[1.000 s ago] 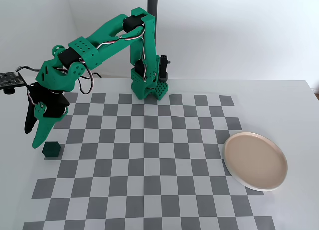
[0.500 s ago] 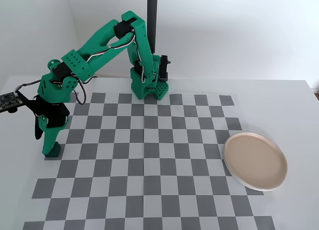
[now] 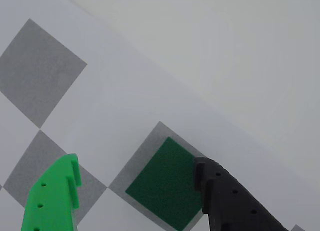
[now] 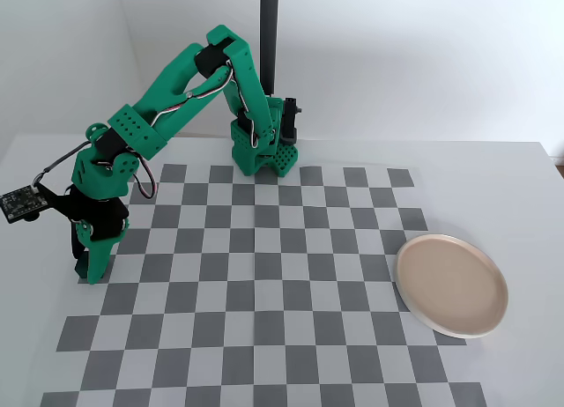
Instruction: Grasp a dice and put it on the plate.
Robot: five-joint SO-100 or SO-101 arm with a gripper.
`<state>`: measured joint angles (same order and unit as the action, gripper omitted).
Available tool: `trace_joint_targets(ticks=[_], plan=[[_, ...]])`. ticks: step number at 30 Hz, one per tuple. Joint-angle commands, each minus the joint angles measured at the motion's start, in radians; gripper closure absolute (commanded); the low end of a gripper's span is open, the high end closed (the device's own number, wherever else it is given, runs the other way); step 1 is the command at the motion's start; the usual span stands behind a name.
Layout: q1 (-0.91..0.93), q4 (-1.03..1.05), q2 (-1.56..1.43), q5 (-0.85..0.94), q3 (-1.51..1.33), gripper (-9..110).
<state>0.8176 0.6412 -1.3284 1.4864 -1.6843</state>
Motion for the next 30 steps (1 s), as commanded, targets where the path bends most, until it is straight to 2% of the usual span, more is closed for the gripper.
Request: trace_joint_targets(ticks=[1, 5, 11, 30], plan=[[-0.005, -0.02, -0.025, 0.003, 0.098, 82], [0.002, -0.037, -0.029, 0.005, 0.117, 80], [0.028, 0.054, 0.031, -0.008, 0.259, 80], [0.032, 0.066, 0.107, 0.032, 0.262, 78]])
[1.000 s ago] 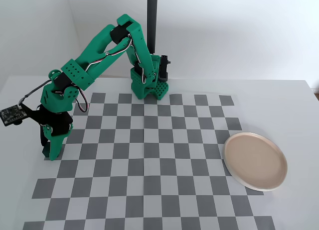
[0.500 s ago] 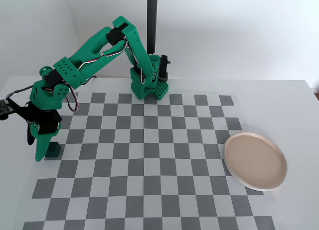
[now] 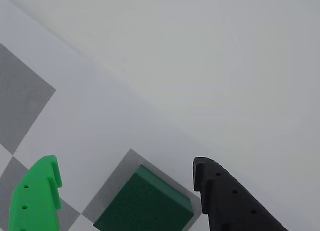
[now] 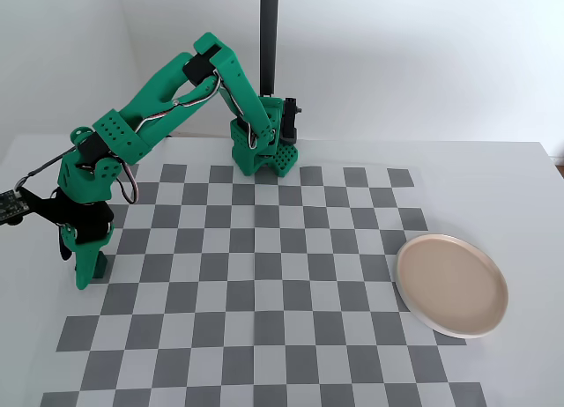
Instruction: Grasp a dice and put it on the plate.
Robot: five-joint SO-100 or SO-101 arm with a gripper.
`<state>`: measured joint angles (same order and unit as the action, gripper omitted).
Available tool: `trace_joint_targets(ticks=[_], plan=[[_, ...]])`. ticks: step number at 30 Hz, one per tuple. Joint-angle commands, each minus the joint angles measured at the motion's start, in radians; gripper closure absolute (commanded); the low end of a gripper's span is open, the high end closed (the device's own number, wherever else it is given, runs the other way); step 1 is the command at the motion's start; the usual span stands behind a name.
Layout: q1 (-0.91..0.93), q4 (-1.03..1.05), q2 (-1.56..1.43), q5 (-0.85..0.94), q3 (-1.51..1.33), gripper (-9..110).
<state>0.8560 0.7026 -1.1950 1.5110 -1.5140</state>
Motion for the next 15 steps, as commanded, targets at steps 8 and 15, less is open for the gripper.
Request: trace_joint_targets(ticks=[8, 15], plan=[[-0.009, 0.014, 0.014, 0.044, 0.091, 78], [-0.011, 0.041, 0.023, 0.075, 0.087, 78]])
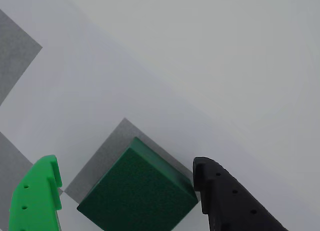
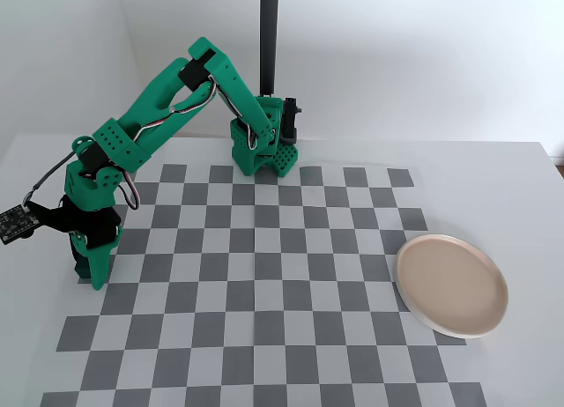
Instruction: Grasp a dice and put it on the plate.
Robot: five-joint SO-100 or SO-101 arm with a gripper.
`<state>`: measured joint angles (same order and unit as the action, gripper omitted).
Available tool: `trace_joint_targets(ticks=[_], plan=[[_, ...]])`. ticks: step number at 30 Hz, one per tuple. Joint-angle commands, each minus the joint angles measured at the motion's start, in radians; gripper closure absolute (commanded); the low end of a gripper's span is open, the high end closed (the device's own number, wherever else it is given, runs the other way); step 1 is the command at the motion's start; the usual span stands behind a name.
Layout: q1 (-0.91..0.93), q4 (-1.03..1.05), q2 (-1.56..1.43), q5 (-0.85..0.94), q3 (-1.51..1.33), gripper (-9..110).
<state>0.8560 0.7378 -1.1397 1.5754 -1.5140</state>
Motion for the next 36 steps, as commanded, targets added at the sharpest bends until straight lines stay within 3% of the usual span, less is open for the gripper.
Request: trace_joint_targets(ticks=[1, 36], plan=[[-0.012, 0.011, -0.034, 0.014, 0.087, 78], [-0.081, 0.106, -0.072, 0.064, 0.077, 80]])
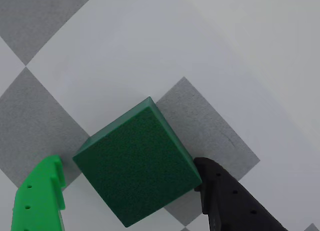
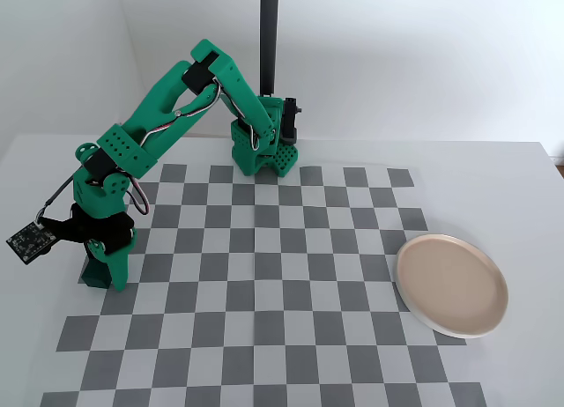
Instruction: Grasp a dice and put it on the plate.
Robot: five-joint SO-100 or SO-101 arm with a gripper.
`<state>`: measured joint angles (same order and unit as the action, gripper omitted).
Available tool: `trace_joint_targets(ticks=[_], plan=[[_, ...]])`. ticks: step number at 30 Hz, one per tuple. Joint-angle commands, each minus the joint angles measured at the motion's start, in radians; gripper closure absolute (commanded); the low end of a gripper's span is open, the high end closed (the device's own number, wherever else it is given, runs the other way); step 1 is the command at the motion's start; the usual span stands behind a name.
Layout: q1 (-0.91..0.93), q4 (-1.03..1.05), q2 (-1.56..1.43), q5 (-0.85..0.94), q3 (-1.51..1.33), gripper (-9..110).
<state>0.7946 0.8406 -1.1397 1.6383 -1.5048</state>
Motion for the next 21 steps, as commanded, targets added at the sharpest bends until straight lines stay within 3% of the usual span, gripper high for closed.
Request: trace_joint_targets(ticks=[1, 21], plan=[[-0.023, -0.002, -0.072, -0.002, 0.067, 80], [-0.034, -0.011, -0.066, -0.012, 0.067, 90]])
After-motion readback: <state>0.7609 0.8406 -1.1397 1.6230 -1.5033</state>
